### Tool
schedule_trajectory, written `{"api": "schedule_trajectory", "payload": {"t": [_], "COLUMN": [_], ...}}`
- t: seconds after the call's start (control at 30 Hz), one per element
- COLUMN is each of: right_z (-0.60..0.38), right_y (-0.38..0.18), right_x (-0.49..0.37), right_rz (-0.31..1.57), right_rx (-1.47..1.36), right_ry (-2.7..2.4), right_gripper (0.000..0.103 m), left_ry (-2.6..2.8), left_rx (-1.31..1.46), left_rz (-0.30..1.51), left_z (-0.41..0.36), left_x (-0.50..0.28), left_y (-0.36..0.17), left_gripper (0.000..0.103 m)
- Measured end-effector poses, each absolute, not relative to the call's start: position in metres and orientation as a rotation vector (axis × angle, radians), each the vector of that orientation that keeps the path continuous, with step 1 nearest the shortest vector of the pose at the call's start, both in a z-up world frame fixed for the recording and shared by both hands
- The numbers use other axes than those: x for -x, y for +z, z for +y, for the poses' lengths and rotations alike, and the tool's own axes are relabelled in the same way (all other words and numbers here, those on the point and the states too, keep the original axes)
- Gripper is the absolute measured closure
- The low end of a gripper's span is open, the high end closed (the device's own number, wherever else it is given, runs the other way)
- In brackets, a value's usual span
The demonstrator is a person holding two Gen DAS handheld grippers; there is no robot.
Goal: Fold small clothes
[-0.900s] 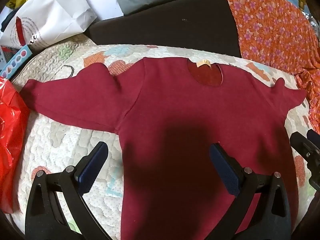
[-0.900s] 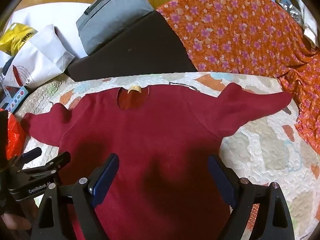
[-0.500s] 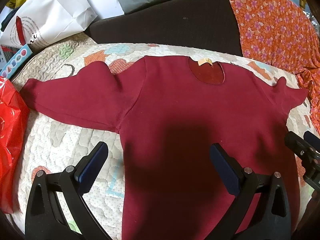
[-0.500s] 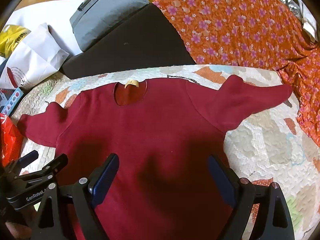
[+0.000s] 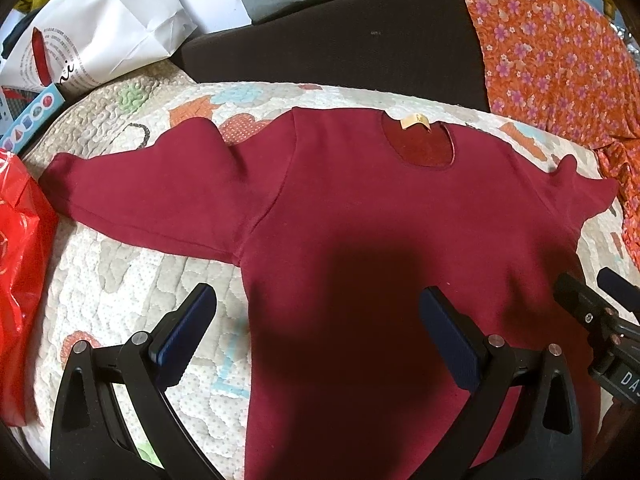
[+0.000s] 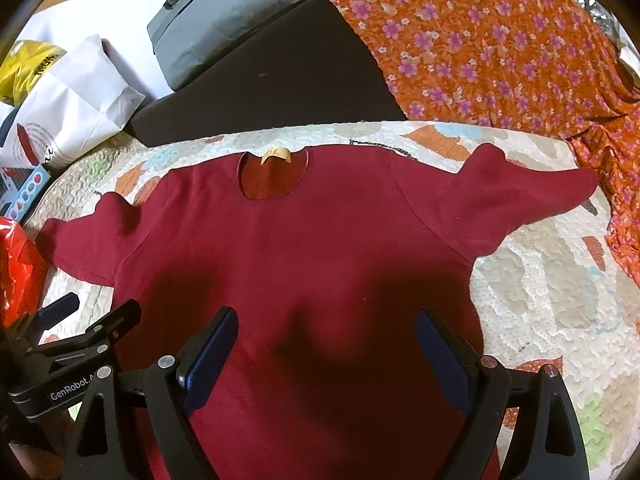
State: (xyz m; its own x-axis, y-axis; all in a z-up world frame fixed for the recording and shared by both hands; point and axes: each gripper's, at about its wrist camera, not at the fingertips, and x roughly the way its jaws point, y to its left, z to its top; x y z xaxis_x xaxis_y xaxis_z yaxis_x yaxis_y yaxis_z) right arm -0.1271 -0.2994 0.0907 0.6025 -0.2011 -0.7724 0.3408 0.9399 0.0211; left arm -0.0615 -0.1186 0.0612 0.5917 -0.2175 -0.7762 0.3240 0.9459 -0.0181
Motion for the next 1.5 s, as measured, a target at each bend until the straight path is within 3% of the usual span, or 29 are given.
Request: {"api": "schedule_trajectory", "payload": {"t": [1.17, 1.5], "right_z": [-0.270, -0.267], "right_y": [0.083, 0.074], "right_x": [0.081, 0.074], "right_rz": [0.856, 0.891], "right_rx": [-0.179, -0.199], "right_ry": [-0.223, -0.179], "right_gripper": [0.014, 0.014], "left_ry": [-0.249, -0.224], "left_rx": [-0.087, 0.036], "left_rz": [0.925, 0.969], "left_z": [-0.097, -0.060], "left_x": [0.036, 0.005], "left_y": [0.055, 0.062], "left_gripper": [0.001, 0.001]}}
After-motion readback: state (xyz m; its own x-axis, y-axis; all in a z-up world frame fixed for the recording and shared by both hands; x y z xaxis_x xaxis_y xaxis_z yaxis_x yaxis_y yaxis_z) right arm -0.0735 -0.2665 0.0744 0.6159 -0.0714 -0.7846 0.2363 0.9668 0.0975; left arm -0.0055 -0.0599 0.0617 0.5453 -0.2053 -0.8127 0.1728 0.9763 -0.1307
